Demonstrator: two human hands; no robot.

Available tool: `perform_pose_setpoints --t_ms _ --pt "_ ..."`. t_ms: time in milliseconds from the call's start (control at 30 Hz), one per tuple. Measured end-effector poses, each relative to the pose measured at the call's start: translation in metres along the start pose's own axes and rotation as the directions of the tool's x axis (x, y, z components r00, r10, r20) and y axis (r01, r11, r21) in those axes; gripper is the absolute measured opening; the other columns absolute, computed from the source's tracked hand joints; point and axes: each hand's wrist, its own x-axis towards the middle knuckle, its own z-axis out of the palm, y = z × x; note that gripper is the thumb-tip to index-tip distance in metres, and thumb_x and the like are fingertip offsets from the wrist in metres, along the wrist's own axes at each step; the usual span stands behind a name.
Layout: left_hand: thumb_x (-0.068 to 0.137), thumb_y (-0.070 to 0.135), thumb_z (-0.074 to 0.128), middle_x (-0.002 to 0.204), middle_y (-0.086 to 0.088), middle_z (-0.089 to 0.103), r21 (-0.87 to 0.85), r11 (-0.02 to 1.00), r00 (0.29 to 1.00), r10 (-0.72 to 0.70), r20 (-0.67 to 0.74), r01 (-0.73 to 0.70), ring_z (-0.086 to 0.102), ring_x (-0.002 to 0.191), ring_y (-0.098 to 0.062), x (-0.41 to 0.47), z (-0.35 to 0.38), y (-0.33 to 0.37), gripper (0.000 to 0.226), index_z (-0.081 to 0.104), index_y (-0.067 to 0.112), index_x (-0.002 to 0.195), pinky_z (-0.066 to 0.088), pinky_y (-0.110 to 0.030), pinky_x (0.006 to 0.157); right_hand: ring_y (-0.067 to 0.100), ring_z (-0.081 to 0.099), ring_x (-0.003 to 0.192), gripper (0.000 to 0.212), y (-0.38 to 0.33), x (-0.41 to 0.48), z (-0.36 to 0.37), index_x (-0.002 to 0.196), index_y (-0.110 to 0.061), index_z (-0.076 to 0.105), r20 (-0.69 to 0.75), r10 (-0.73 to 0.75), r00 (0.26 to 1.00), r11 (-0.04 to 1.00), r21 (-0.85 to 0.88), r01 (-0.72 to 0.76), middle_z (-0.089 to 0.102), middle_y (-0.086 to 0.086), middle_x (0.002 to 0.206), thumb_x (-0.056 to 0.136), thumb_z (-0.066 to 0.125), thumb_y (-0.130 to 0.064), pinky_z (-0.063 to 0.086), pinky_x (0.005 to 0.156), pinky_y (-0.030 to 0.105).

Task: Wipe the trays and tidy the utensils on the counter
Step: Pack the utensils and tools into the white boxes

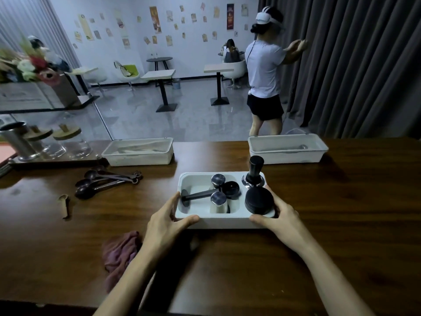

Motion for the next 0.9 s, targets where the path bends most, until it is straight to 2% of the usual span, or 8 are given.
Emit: perform_pose_setpoints --t_ms 200,300,400,500,600,700,767,900 --pt "0.057 0.076 0.075 0.099 0.049 0.063 -0.017 0.997 0.997 0.072 0.01 -0.072 0.066 0.097 0.01 0.059 -0.033 0.005 0.07 0.056 0.061 0.123 0.054 -0.035 0.098 0.0 0.038 0.132 0.088 -0.036 0.064 0.013 0.147 -0.051 0.037 -0.024 -0.068 0.997 0.997 -0.025 0.068 0.049 -0.029 0.137 0.074 0.086 -0.044 0.031 0.103 0.021" --pt "0.065 0.074 0.077 0.105 0.035 0.069 -0.007 0.992 0.991 0.13 0.016 -0.13 0.067 0.096 0.005 0.096 -0.043 0.009 0.068 0.055 0.056 0.128 0.055 -0.035 0.093 0.01 0.04 0.138 0.094 -0.047 0.098 0.018 0.152 -0.042 0.038 -0.05 -0.07 0.996 0.996 -0.061 0.067 0.051 -0.019 0.144 0.071 0.086 -0.052 0.034 0.113 0.032" --pt "0.076 0.064 0.079 0.103 0.026 0.07 0.024 0.99 0.989 0.139 0.045 -0.14 0.065 0.093 0.002 0.132 -0.048 0.013 0.055 0.055 0.046 0.121 0.052 -0.027 0.087 0.009 0.045 0.134 0.086 -0.051 0.129 0.026 0.148 -0.038 0.044 -0.069 -0.054 0.996 0.998 -0.031 0.052 0.056 -0.02 0.135 0.074 0.087 -0.043 0.035 0.105 0.026" --pt "0.068 0.078 0.068 0.115 0.017 0.07 0.028 0.988 0.986 0.146 0.083 -0.149 0.064 0.097 -0.004 0.163 -0.043 0.01 0.073 0.056 0.037 0.128 0.052 -0.037 0.09 0.007 0.046 0.13 0.084 -0.049 0.152 0.033 0.15 -0.034 0.043 -0.074 -0.028 0.997 1.0 -0.002 0.028 0.055 -0.02 0.131 0.078 0.085 -0.036 0.034 0.099 0.018" --pt "0.065 0.08 0.061 0.117 0.018 0.065 0.019 0.992 0.986 0.12 0.115 -0.123 0.065 0.102 -0.011 0.183 -0.031 0.007 0.081 0.052 0.032 0.129 0.051 -0.044 0.097 0.003 0.046 0.123 0.078 -0.039 0.167 0.039 0.147 -0.033 0.043 -0.094 -0.016 0.995 0.999 0.028 0.019 0.053 -0.026 0.119 0.08 0.084 -0.026 0.033 0.086 0.003" --pt "0.066 0.079 0.064 0.126 0.017 0.063 -0.001 0.997 0.99 0.079 0.113 -0.08 0.064 0.111 -0.014 0.195 -0.019 -0.003 0.08 0.048 0.037 0.133 0.049 -0.048 0.102 0.005 0.049 0.128 0.081 -0.028 0.183 0.047 0.147 -0.034 0.044 -0.105 -0.012 0.994 0.997 0.068 0.019 0.055 -0.03 0.123 0.078 0.086 -0.025 0.037 0.105 0.019" --pt "0.066 0.082 0.069 0.135 0.016 0.061 -0.028 0.999 0.995 0.043 0.089 -0.041 0.061 0.121 -0.015 0.203 -0.011 -0.013 0.092 0.043 0.038 0.142 0.048 -0.048 0.106 0.005 0.049 0.132 0.084 -0.021 0.194 0.051 0.148 -0.033 0.045 -0.108 -0.012 0.994 0.995 0.094 0.023 0.056 -0.026 0.132 0.076 0.088 -0.026 0.036 0.115 0.03" --pt "0.067 0.071 0.08 0.131 0.022 0.059 -0.051 0.999 0.999 0.008 0.044 -0.006 0.059 0.119 -0.007 0.214 0.0 -0.014 0.079 0.046 0.042 0.132 0.046 -0.037 0.103 0.002 0.05 0.132 0.087 -0.018 0.208 0.054 0.152 -0.027 0.043 -0.1 -0.011 0.995 0.987 0.156 0.027 0.057 -0.021 0.138 0.077 0.087 -0.023 0.036 0.118 0.033"
